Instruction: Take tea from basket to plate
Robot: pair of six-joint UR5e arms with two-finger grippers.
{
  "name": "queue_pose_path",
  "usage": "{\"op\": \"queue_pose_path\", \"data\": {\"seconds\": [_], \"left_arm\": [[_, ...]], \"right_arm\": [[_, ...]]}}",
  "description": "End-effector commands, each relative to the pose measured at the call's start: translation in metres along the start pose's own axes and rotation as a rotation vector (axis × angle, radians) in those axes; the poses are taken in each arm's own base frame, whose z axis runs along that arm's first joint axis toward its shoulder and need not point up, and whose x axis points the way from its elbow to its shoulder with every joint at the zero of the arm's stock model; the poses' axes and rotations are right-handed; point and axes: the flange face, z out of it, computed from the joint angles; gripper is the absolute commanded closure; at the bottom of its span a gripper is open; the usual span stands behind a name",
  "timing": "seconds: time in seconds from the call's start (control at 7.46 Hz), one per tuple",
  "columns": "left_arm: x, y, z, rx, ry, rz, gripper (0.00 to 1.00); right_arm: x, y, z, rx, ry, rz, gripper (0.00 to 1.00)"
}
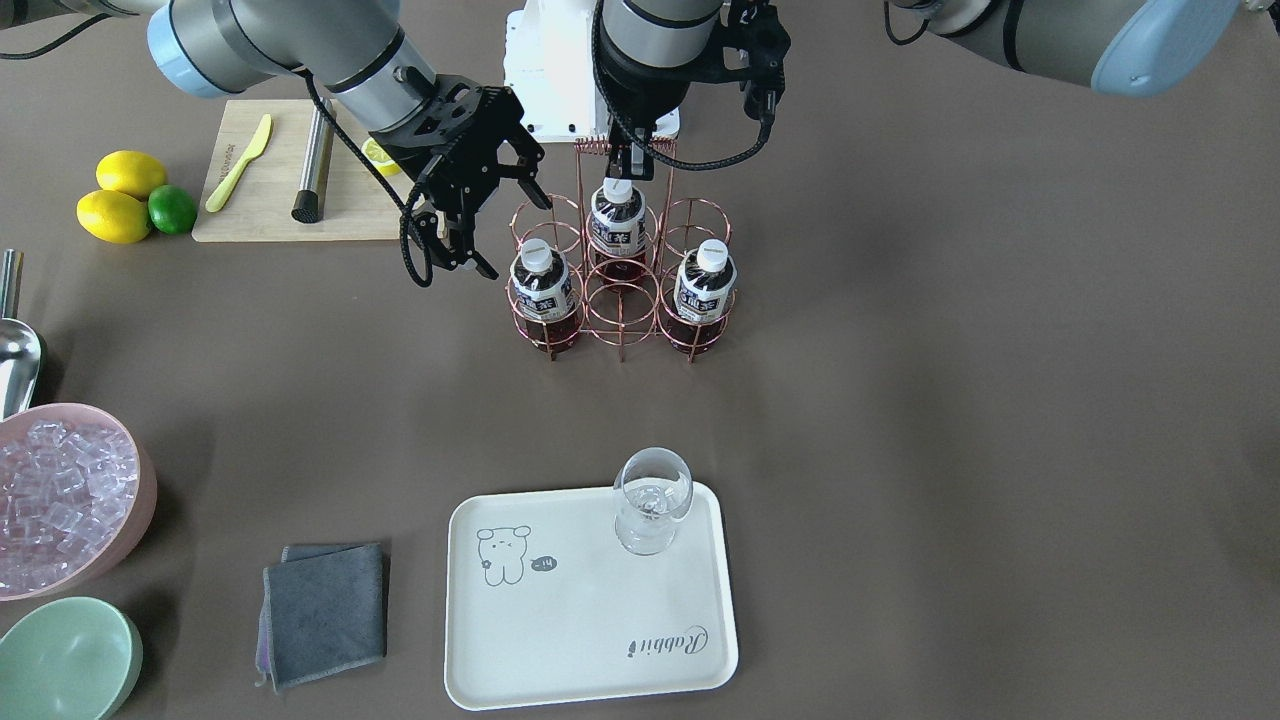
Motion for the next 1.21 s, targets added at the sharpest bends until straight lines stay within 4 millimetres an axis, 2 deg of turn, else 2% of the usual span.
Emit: {"op": "queue_pose_path", "data": {"seconds": [0.0,0.27,0.67,0.94,1.07], "left_arm": [[0.0004,-0.0001,0.0005,0.001,-0.001,-0.001,1.0],[0.0004,-0.0001,0.0005,0.001,-0.001,-0.001,1.0],[0.0005,-0.0001,0.0005,0.001,-0.001,-0.001,1.0],[0.0004,-0.0001,0.0005,0.001,-0.001,-0.001,1.0],[0.0006,-0.0006,0.0012,0.001,-0.002,-0.002,1.0]], "right_arm": [[-0.0049,0.0019,0.0047,0.001,0.0,-0.006,0.03],[-0.0045,0.003,0.0071,0.007,-0.004,-0.01,0.13],[-0.0035,0.0008,0.007,0.018,0.011,-0.013,0.13],[-0.0055,-0.0042,0.0076,0.023,0.009,-0.015,0.21],[-0.0034,-0.0045,0.0126,0.017,0.013,-0.014,0.21]]}}
